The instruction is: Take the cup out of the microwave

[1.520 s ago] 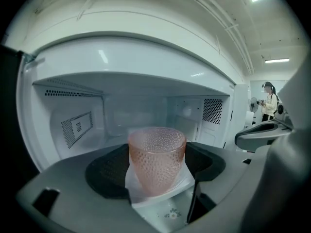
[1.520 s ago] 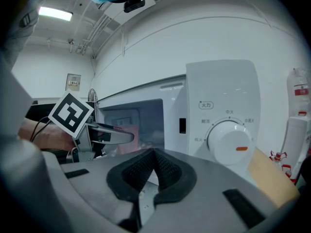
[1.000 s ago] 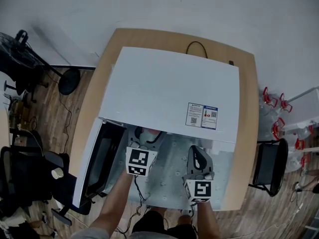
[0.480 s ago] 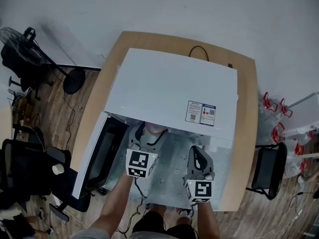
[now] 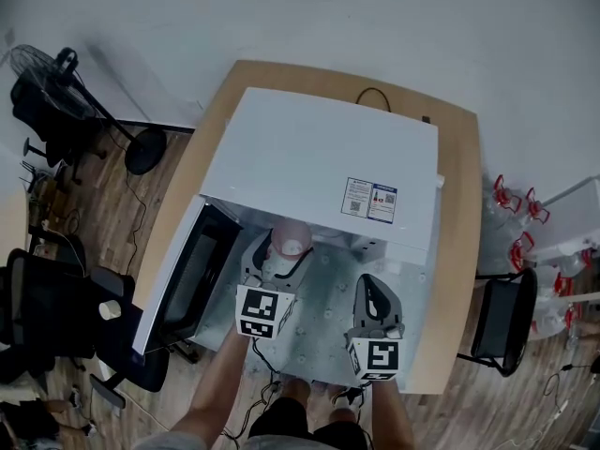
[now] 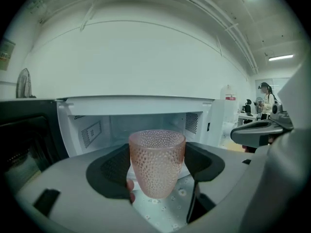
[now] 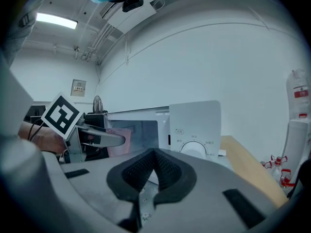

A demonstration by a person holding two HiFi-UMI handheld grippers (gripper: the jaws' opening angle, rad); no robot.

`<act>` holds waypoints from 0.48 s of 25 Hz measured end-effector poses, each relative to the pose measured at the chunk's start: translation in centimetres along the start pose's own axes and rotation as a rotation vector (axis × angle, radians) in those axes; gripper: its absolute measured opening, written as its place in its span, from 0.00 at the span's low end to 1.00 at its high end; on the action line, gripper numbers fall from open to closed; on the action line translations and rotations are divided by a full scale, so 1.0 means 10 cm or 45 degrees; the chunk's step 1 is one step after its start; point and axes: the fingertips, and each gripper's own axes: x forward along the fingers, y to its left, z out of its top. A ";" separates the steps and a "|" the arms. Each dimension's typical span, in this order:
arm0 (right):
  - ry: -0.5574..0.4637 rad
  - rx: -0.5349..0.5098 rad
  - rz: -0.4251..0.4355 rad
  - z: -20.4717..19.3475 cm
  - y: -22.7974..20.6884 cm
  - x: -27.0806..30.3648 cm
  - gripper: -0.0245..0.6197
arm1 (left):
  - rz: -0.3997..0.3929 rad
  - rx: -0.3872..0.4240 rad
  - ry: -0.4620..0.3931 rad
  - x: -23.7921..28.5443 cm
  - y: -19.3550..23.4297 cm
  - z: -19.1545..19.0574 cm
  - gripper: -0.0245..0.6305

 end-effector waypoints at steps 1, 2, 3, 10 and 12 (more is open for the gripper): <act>-0.003 0.001 0.001 0.00 -0.01 -0.03 0.06 | 0.003 0.000 0.001 -0.02 -0.02 -0.01 0.59; -0.006 -0.002 0.004 0.01 -0.02 -0.06 0.06 | 0.005 0.000 0.002 -0.05 -0.05 -0.01 0.59; -0.009 -0.004 0.007 0.01 -0.02 -0.09 0.06 | 0.006 0.000 0.002 -0.07 -0.08 -0.02 0.59; -0.020 0.009 -0.013 -0.02 -0.14 -0.34 0.06 | 0.000 0.009 0.000 -0.22 -0.33 -0.05 0.59; -0.022 0.014 -0.021 -0.03 -0.17 -0.41 0.06 | -0.007 0.012 -0.003 -0.26 -0.42 -0.05 0.59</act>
